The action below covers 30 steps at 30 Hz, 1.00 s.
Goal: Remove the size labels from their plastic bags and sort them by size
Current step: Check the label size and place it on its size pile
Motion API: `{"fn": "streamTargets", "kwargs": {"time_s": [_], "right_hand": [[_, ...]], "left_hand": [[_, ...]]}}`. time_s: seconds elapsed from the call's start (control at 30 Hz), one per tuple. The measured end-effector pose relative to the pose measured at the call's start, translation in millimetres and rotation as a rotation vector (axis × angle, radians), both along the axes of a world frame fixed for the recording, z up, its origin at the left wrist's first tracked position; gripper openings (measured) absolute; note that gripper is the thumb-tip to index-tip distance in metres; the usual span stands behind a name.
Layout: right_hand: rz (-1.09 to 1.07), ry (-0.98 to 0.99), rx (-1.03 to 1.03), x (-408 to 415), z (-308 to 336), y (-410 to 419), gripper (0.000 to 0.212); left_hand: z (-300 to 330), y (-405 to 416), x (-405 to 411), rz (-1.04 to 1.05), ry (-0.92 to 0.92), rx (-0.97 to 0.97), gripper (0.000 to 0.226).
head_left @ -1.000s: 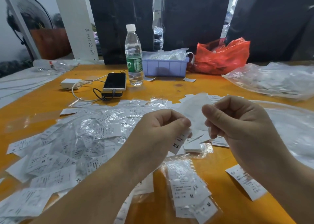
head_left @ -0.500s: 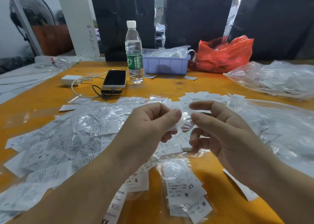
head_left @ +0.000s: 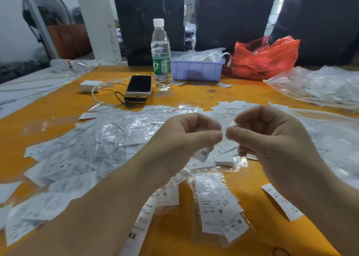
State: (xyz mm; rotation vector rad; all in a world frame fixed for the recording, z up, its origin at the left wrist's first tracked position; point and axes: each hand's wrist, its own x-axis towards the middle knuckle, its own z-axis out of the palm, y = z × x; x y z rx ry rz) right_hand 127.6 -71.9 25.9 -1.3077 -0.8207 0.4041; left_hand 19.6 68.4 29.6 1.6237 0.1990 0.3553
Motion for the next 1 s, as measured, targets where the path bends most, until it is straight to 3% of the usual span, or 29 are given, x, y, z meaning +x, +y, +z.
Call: {"fn": "streamTargets", "kwargs": {"time_s": [0.23, 0.37, 0.57, 0.7, 0.83, 1.0], "right_hand": [[0.095, 0.019, -0.065, -4, -3, 1, 0.019], [0.141, -0.097, -0.096, -6, -8, 2, 0.022], [0.038, -0.135, -0.045, 0, -5, 1, 0.027], [0.169, -0.158, -0.100, 1, -2, 0, 0.033], [0.199, -0.201, -0.148, 0, -4, -1, 0.024], [0.207, -0.057, -0.163, 6, -4, 0, 0.034]], "left_hand": [[-2, 1, 1, 0.054, -0.038, -0.084, 0.007], [-2, 5, 3, 0.055, -0.044, -0.082, 0.012], [0, 11, 0, 0.063, -0.045, 0.111, 0.014], [-1, 6, 0, 0.024, -0.043, 0.174, 0.019], [0, 6, -1, 0.055, -0.045, 0.204, 0.024], [2, 6, -1, 0.013, -0.018, 0.227, 0.023]]}}
